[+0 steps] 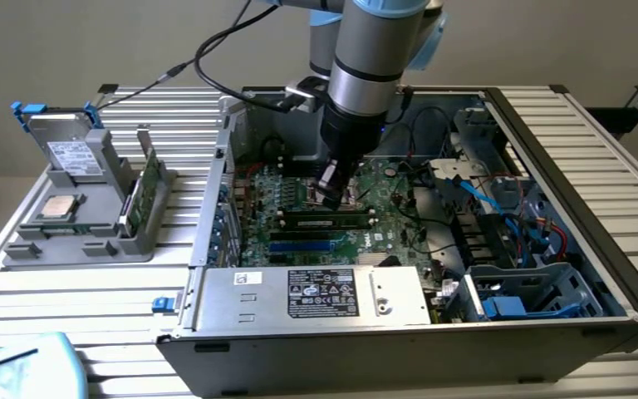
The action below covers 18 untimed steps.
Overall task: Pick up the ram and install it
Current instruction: 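Press down the ram until it locks into place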
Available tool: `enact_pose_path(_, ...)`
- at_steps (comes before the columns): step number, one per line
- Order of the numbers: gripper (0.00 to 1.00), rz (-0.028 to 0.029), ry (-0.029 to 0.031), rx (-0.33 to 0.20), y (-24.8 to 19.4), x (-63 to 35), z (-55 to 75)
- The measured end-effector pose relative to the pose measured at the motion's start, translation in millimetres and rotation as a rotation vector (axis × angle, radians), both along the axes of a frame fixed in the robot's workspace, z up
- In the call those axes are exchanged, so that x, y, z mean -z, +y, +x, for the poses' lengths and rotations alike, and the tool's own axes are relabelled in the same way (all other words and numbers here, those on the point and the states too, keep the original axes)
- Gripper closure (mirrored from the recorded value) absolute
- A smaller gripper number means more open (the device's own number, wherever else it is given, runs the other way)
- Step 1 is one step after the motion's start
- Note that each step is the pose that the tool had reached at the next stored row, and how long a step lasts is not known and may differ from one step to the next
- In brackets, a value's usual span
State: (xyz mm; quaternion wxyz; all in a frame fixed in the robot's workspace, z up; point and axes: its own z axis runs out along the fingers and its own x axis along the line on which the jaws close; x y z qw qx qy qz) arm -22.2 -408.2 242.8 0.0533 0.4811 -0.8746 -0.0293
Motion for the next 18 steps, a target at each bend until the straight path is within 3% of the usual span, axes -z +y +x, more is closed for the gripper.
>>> enact_pose_path(18,0.89,-0.0305,-0.0015,0.179,0.0,0.5,0.0)
